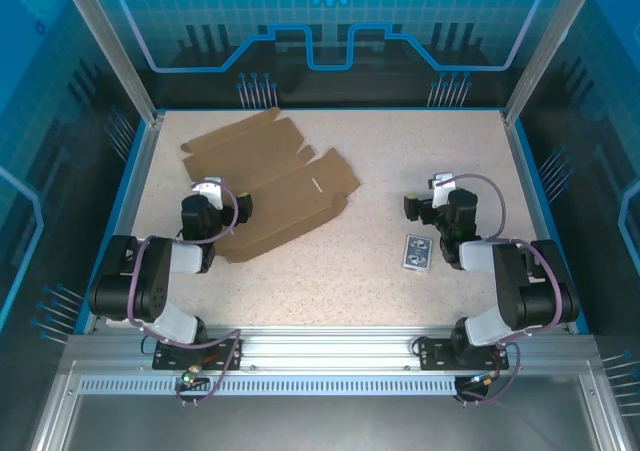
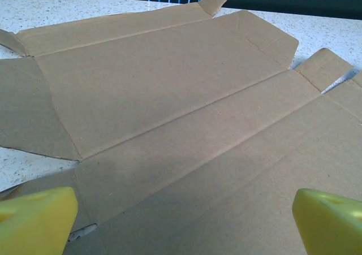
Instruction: Fold the paper box
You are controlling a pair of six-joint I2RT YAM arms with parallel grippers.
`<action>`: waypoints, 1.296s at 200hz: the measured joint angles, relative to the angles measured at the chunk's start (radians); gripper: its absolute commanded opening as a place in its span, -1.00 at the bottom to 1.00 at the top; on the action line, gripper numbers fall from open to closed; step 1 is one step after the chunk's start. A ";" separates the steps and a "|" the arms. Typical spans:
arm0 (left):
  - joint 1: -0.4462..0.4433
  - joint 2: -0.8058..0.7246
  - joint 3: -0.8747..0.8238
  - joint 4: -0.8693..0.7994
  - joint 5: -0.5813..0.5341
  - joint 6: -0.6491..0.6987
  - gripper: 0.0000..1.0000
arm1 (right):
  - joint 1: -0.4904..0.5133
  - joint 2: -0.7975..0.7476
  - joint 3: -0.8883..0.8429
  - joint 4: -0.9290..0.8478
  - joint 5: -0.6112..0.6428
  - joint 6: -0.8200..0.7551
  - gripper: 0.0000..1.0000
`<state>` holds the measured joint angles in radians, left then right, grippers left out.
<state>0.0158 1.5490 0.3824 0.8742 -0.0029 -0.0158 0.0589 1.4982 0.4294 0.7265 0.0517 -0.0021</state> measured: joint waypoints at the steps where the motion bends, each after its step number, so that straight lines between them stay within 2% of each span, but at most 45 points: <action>1: 0.000 0.000 0.000 0.000 0.000 0.000 0.98 | 0.000 0.000 0.000 0.000 0.000 0.000 1.00; 188: 0.000 -0.002 0.000 -0.001 0.000 -0.001 0.98 | -0.001 0.000 0.002 -0.005 0.003 0.002 1.00; 208: 0.001 -0.047 0.001 -0.048 -0.002 -0.003 0.98 | -0.001 -0.034 0.019 -0.086 0.051 0.018 1.00; 234: 0.001 -0.183 0.027 -0.178 -0.009 -0.010 0.98 | -0.009 -0.170 0.071 -0.241 0.137 0.076 1.00; 259: 0.001 -0.297 0.103 -0.322 -0.004 -0.093 0.98 | -0.045 -0.310 0.176 -0.435 0.178 0.173 1.00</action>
<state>0.0170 1.2518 0.4858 0.5518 -0.0071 -0.1089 0.0139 1.1885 0.6052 0.2913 0.2295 0.1711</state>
